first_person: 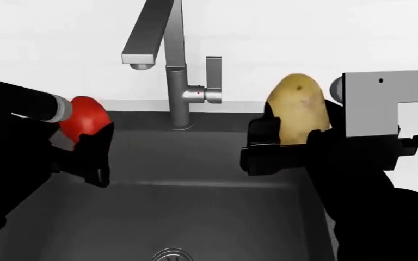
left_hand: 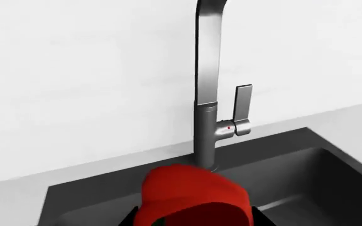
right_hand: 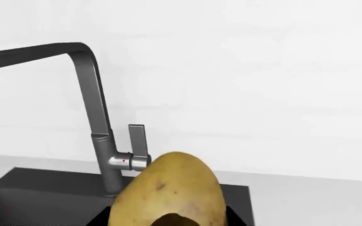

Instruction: Pick the vegetables from the sink and place them on the cutting board.

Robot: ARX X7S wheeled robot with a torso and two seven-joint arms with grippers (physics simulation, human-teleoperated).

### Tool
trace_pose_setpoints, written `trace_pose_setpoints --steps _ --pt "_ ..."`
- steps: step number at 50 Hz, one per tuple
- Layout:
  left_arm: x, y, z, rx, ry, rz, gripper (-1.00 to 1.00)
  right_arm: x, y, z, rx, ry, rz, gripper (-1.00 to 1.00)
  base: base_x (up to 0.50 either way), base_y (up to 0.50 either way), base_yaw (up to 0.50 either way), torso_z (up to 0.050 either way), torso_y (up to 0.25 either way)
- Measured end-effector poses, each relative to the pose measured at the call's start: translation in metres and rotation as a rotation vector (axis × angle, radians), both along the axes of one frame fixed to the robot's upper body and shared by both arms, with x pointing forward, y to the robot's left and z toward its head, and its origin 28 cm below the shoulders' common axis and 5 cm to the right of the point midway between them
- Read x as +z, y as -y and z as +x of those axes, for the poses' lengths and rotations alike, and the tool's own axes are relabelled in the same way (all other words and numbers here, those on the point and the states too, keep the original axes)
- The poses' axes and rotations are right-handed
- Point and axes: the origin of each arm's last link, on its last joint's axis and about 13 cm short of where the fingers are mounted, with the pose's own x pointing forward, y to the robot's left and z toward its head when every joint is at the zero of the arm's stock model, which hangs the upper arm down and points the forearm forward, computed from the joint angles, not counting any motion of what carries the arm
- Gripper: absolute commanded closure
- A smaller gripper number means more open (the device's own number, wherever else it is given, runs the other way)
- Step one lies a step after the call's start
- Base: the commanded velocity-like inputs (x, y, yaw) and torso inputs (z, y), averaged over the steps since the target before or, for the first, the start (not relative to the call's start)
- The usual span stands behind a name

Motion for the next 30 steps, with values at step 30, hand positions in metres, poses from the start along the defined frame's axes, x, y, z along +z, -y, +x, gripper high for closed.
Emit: trace_pose_setpoints --steps 30 --pt "0.010 -0.013 -0.026 0.010 0.053 -0.030 1.00 0.003 0.003 -0.011 -0.008 -0.020 -0.024 1.00 -0.41 -0.01 0.00 0.000 0.000"
